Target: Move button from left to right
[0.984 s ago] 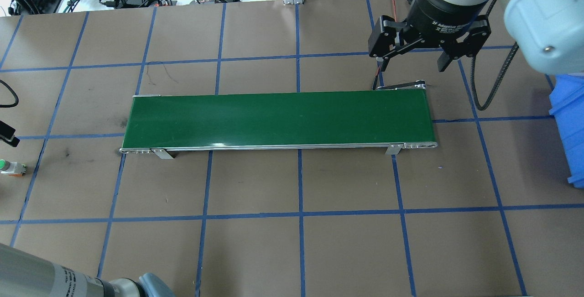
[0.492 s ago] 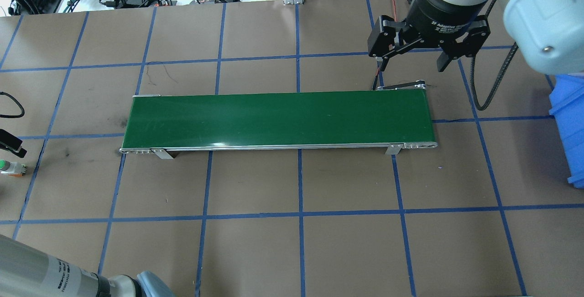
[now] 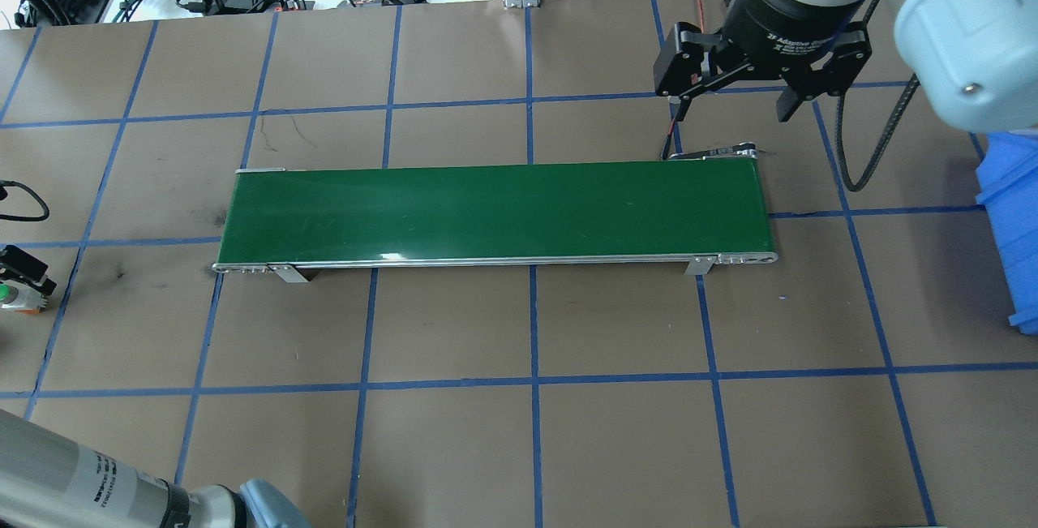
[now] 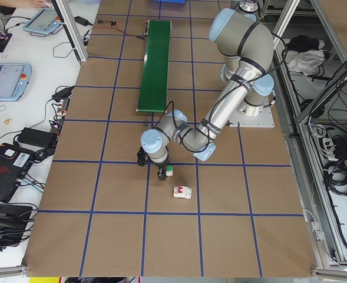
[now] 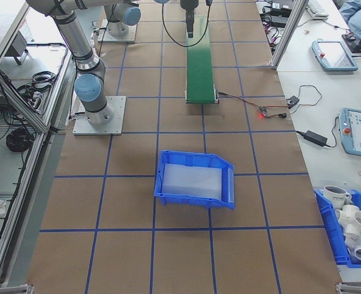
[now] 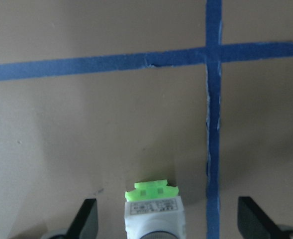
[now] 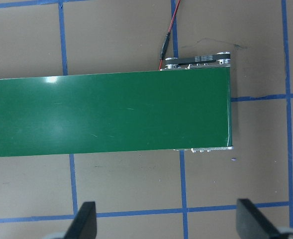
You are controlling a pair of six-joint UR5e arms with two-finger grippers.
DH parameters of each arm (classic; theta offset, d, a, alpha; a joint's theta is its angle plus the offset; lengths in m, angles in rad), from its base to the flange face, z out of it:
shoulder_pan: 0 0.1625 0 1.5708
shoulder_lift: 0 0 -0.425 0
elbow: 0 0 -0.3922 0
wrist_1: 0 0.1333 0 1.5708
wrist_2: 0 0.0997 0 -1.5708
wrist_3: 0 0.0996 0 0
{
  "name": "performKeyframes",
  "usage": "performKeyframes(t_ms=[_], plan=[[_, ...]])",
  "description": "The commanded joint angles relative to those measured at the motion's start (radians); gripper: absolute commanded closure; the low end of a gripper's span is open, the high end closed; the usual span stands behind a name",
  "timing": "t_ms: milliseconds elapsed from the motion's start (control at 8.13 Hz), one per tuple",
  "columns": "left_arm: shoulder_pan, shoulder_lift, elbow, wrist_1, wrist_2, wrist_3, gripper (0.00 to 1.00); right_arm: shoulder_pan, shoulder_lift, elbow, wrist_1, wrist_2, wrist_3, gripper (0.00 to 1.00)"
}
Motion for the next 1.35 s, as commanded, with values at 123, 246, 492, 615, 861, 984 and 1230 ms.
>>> performKeyframes(t_ms=[123,246,492,615,861,984,1230], plan=[[0.006,-0.016,0.001,0.004,-0.002,-0.009,1.0,0.0,0.0,0.001,-0.001,-0.001,0.0,0.0],[0.006,-0.012,0.001,0.002,-0.002,-0.009,1.0,0.0,0.0,0.001,-0.002,-0.001,0.0,0.0],[0.007,0.03,0.014,-0.013,-0.008,-0.018,1.0,0.0,0.0,0.001,-0.002,-0.001,-0.002,0.0],[-0.008,0.086,0.014,-0.031,-0.017,-0.021,1.0,0.0,0.0,0.001,-0.004,-0.001,-0.002,0.0],[-0.069,0.218,0.015,-0.135,-0.164,-0.088,1.0,0.0,0.0,0.001,-0.004,-0.001,-0.002,0.0],[-0.168,0.263,0.014,-0.139,-0.161,-0.105,1.0,0.0,0.0,0.002,-0.002,-0.002,-0.002,0.0],[-0.362,0.295,0.011,-0.139,-0.166,-0.311,1.0,0.0,0.0,0.002,-0.001,-0.002,-0.002,0.0]])
